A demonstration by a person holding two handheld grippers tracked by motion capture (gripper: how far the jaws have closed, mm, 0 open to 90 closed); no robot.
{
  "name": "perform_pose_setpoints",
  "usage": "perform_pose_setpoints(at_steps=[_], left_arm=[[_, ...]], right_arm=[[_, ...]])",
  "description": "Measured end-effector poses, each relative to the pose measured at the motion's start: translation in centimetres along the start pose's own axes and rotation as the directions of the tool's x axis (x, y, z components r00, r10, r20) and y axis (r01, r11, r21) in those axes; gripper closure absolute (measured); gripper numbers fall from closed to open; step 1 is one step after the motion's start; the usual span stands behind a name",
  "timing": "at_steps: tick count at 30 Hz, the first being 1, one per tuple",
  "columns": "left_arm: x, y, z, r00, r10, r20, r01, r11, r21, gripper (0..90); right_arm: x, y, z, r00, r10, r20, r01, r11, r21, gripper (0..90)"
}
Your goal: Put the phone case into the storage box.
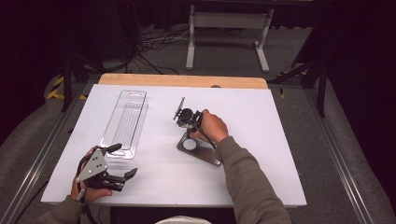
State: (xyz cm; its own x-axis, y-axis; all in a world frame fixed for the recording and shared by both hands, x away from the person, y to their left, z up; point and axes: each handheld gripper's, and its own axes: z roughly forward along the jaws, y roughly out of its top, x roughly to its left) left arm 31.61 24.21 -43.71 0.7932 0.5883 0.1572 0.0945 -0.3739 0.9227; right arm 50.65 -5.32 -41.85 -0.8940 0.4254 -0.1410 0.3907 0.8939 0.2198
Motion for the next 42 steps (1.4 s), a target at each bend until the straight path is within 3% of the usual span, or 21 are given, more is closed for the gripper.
perform_pose_setpoints(at_steps=[6, 8, 9, 11, 13, 16, 21, 22, 23, 25, 28, 34, 36, 37, 39, 42], left_arm=[[0.2, 0.0, -0.3, 0.9999, 0.004, -0.012, -0.004, 1.0, -0.005, 4.6], [0.2, 0.0, -0.3, 0.9999, 0.002, -0.016, -0.002, 1.0, -0.006, 4.7], [0.1, 0.0, -0.4, 0.9998, 0.001, -0.019, -0.001, 1.0, -0.008, 4.7], [0.2, 0.1, -0.4, 0.9998, 0.002, -0.021, -0.003, 0.9999, -0.012, 4.8], [0.1, 0.1, -0.4, 0.9997, -0.001, -0.023, 0.001, 0.9999, -0.012, 5.0], [0.1, 0.1, -0.5, 0.9995, -0.007, -0.031, 0.006, 0.9998, -0.018, 5.5], [0.1, 0.3, -0.4, 0.9989, -0.021, -0.041, 0.02, 0.9995, -0.025, 7.0], [0.1, 0.3, -0.4, 0.9986, -0.025, -0.046, 0.023, 0.9992, -0.031, 7.0], [0.1, 0.4, -0.3, 0.9984, -0.035, -0.045, 0.033, 0.999, -0.029, 7.3], [0.1, 0.7, -0.2, 0.9974, -0.053, -0.048, 0.051, 0.998, -0.038, 7.8], [0.0, 1.4, 0.2, 0.9965, -0.068, -0.048, 0.066, 0.9966, -0.05, 8.3], [-0.4, 3.1, 1.5, 0.9943, -0.107, -0.003, 0.106, 0.9895, -0.099, 11.5], [-0.7, 3.9, 2.1, 0.9952, -0.097, -0.006, 0.096, 0.9899, -0.104, 13.1], [-0.9, 4.4, 2.6, 0.9964, -0.083, -0.012, 0.082, 0.9905, -0.11, 15.5], [-1.0, 5.0, 3.3, 0.9936, -0.111, 0.02, 0.113, 0.9847, -0.133, 17.6], [-1.5, 6.2, 4.6, 0.9914, -0.123, 0.045, 0.129, 0.978, -0.164, 20.2]], right_arm=[[0.0, -1.0, -1.2, 0.9998, 0.009, 0.015, -0.008, 0.997, -0.071, 89.5], [0.0, -1.8, -2.5, 0.9985, 0.026, 0.048, -0.019, 0.99, -0.139, 89.6], [0.0, -1.8, -2.5, 0.9985, 0.026, 0.048, -0.019, 0.99, -0.139, 89.6], [0.2, -2.5, -3.7, 0.9962, 0.045, 0.074, -0.029, 0.979, -0.2, 89.6], [0.6, -3.6, -5.1, 0.9928, 0.073, 0.095, -0.044, 0.958, -0.284, 89.6], [0.9, -4.8, -6.4, 0.9882, 0.102, 0.114, -0.055, 0.933, -0.355, 89.6], [1.6, -6.7, -8.0, 0.9768, 0.163, 0.138, -0.081, 0.88, -0.468, 89.6], [1.6, -6.7, -8.0, 0.9768, 0.163, 0.138, -0.081, 0.88, -0.468, 89.6], [1.8, -7.1, -8.3, 0.9737, 0.174, 0.147, -0.08, 0.866, -0.493, 89.7], [2.1, -7.5, -8.7, 0.9685, 0.187, 0.165, -0.075, 0.851, -0.52, 89.7], [2.8, -8.1, -9.3, 0.9572, 0.216, 0.193, -0.07, 0.819, -0.57, 89.7], [4.4, -9.0, -10.5, 0.9397, 0.251, 0.232, -0.041, 0.756, -0.654, 89.6], [4.8, -9.2, -10.9, 0.9361, 0.254, 0.243, -0.028, 0.743, -0.669, 89.7], [5.0, -9.3, -11.0, 0.9341, 0.261, 0.244, -0.026, 0.73, -0.683, 89.7], [5.3, -9.5, -11.3, 0.9297, 0.276, 0.244, -0.023, 0.705, -0.709, 89.7], [5.6, -9.5, -11.3, 0.9248, 0.283, 0.254, -0.014, 0.693, -0.72, 89.7]])
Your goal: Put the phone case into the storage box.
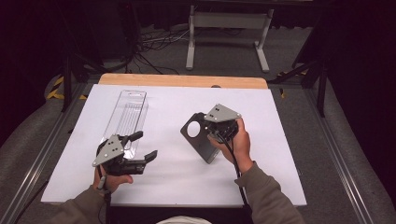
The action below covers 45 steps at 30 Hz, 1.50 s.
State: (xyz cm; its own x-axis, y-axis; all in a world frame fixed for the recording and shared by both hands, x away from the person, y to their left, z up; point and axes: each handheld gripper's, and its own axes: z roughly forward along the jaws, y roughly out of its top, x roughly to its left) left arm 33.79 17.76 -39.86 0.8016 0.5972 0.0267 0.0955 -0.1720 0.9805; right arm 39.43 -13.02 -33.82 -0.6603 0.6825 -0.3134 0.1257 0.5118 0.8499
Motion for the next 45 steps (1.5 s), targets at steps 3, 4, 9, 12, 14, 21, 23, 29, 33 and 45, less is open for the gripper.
perform_pose_setpoints(at_steps=[3, 4, 9, 12, 14, 21, 23, 29, 33, 45], left_arm=[[-0.6, 0.8, 1.1, 0.9999, -0.003, 0.016, 0.003, 0.9999, -0.016, 22.4], [-0.9, 1.2, 1.8, 0.9999, -0.01, -0.003, 0.01, 0.9995, -0.029, 24.0], [-1.0, 2.0, 3.8, 0.9986, -0.046, 0.027, 0.047, 0.9982, -0.037, 26.7], [-1.2, 2.3, 4.9, 0.998, -0.054, 0.032, 0.055, 0.9981, -0.028, 28.7], [-1.4, 2.5, 5.5, 0.9982, -0.058, 0.015, 0.059, 0.9979, -0.026, 30.2], [-1.7, 2.6, 6.9, 0.9966, -0.081, -0.015, 0.081, 0.9967, -0.01, 39.4], [-1.6, 2.8, 7.0, 0.9972, -0.075, -0.009, 0.075, 0.9972, -0.006, 42.0], [-1.6, 2.9, 7.1, 0.9964, -0.08, -0.027, 0.08, 0.9968, -0.001, 64.5], [-1.3, 3.2, 6.6, 0.9975, -0.058, -0.042, 0.057, 0.9982, -0.016, 73.2], [-0.1, 4.0, 5.9, 0.9956, -0.017, -0.092, 0.014, 0.9996, -0.025, 78.5]], right_arm=[[0.2, -0.1, 0.0, 1.0, 0.005, 0.007, -0.005, 1.0, -0.007, 89.6], [0.3, -0.1, 0.0, 0.9999, 0.007, 0.011, -0.007, 1.0, -0.011, 89.7], [0.6, -0.2, -0.3, 0.9992, 0.008, 0.038, -0.007, 0.999, -0.038, 89.6], [0.7, -0.2, -0.4, 0.9985, 0.01, 0.053, -0.007, 0.998, -0.056, 89.7], [0.7, -0.3, -0.4, 0.998, 0.014, 0.061, -0.01, 0.997, -0.072, 89.6], [1.1, -0.2, -0.8, 0.9946, 0.014, 0.103, -0.003, 0.994, -0.105, 89.6], [1.2, -0.2, -0.7, 0.995, 0.009, 0.1, 0.001, 0.995, -0.102, 89.6], [1.6, -0.2, -0.9, 0.9923, 0.004, 0.124, 0.012, 0.992, -0.126, 89.2], [1.9, -0.1, -1.2, 0.9918, 0.004, 0.128, 0.015, 0.989, -0.149, 88.8], [2.8, -0.1, -1.8, 0.9932, 0.011, 0.116, 0.013, 0.977, -0.212, 87.3]])
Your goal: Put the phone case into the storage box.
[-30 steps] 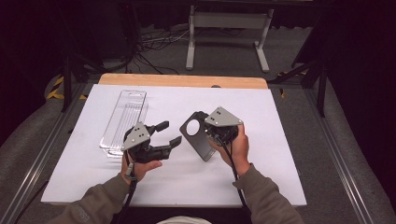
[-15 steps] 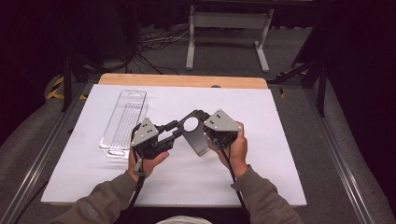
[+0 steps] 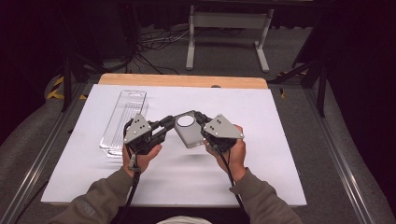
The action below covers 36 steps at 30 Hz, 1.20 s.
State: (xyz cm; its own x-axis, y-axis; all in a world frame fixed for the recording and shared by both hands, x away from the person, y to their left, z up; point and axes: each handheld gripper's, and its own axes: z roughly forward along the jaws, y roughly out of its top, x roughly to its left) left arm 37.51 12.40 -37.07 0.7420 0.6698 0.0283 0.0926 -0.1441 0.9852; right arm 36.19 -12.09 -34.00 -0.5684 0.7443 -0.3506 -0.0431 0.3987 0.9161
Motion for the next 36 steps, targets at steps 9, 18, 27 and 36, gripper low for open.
perform_pose_setpoints(at_steps=[9, 18, 27, 36], left_arm=[[0.3, 0.4, -0.2, 0.9957, 0.067, -0.065, -0.065, 0.9975, 0.029, 79.1], [0.5, 0.9, -0.6, 0.9893, 0.133, -0.06, -0.132, 0.9909, 0.027, 79.5], [0.5, 1.4, -1.3, 0.9853, 0.161, -0.056, -0.161, 0.9869, 0.015, 79.9], [0.6, 1.5, -1.6, 0.9836, 0.173, -0.052, -0.173, 0.9849, 0.01, 80.0]], right_arm=[[0.5, 0.1, -0.1, 0.9994, 0.003, -0.034, -0.004, 1.0, -0.017, 85.9], [0.6, 0.0, -0.1, 0.9987, -0.005, -0.051, 0.003, 0.999, -0.035, 82.7], [0.7, 0.0, -0.3, 0.9975, -0.014, -0.069, 0.011, 0.999, -0.042, 75.9], [0.5, -0.1, -0.8, 0.997, -0.019, -0.075, 0.015, 0.999, -0.048, 69.8]])
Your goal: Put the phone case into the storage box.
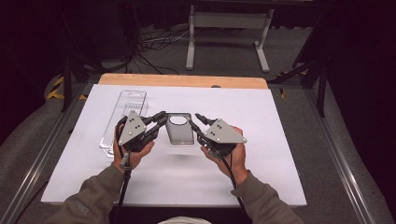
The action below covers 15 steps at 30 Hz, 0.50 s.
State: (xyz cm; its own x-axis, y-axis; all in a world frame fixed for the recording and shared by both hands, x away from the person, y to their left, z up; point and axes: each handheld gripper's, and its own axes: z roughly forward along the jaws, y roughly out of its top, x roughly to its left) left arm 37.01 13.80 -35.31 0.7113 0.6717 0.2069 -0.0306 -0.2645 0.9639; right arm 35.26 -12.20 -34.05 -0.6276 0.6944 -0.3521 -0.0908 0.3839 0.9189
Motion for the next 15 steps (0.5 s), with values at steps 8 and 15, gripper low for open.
perform_pose_setpoints(at_steps=[8, 15], left_arm=[[-0.01, 0.03, -0.21, 0.9999, 0.013, -0.002, -0.013, 0.9999, -0.002, 80.1], [0.12, 0.1, -0.43, 0.9999, 0.016, -0.004, -0.016, 0.9999, -0.006, 80.1]], right_arm=[[-0.26, -0.7, -0.39, 0.9997, -0.011, -0.021, 0.011, 1.0, 0.002, 60.3], [-0.2, -1.22, -0.61, 0.9987, -0.02, -0.047, 0.02, 1.0, 0.004, 52.1]])
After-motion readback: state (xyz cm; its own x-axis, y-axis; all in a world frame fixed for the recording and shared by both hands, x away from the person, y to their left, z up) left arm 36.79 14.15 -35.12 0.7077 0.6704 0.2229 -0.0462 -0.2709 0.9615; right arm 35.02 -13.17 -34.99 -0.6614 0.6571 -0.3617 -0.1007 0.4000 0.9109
